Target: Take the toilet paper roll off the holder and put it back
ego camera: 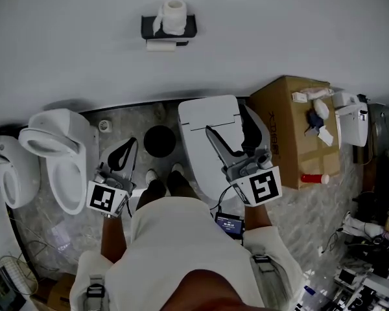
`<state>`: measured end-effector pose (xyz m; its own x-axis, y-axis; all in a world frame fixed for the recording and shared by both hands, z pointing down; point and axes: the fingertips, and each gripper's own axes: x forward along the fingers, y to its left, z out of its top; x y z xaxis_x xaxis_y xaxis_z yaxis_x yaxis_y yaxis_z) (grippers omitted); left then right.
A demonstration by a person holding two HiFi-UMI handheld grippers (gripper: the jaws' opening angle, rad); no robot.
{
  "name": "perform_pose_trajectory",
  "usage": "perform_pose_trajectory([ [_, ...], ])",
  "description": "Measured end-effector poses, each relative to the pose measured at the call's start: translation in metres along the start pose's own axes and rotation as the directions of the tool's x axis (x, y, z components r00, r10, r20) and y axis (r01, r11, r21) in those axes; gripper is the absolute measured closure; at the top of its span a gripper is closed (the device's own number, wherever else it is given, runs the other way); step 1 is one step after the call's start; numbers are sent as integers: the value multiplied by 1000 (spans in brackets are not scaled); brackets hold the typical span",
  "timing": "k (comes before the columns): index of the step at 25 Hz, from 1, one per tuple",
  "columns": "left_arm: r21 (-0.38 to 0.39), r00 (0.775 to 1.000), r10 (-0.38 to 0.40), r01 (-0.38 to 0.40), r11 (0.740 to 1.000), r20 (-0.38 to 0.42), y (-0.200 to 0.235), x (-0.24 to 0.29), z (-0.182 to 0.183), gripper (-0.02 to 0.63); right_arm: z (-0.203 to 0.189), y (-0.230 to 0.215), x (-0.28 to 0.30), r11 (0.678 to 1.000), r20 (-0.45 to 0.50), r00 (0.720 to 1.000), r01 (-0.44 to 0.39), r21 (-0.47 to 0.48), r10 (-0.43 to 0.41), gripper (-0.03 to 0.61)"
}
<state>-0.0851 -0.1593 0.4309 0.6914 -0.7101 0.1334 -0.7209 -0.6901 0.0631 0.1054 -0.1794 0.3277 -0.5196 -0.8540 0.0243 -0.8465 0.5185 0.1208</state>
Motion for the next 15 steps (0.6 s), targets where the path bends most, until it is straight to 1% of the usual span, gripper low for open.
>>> perform_pose_trajectory([
  [2,7,1000,-8,8,1000,16,-4,-4,7,612,14,11,-21,1000,41,999,18,-2,-18,281],
  [3,16,1000,-14,14,1000,22,-6,-6,10,612,20,16,-31,999,60,998,35,-7,-35,339],
  [5,29,999,-24,23,999,29,-12,-10,14,612,27,23,-46,998,90,994,61,1,-61,408],
  [7,32,999,-29,28,999,36,-16,-14,19,612,31,31,-55,997,114,991,59,45,-64,475],
  [8,33,999,-32,31,999,40,-18,-16,21,612,32,36,-57,996,127,990,49,70,-57,523],
  [9,33,998,-34,32,999,48,-19,-19,25,612,34,41,-58,996,138,989,35,87,-47,553],
  [10,33,998,-34,32,999,59,-21,-21,29,612,37,47,-58,995,145,989,24,93,-37,569],
  [15,45,994,-39,34,998,100,-26,-32,47,612,39,62,-53,996,138,990,0,88,-12,569],
])
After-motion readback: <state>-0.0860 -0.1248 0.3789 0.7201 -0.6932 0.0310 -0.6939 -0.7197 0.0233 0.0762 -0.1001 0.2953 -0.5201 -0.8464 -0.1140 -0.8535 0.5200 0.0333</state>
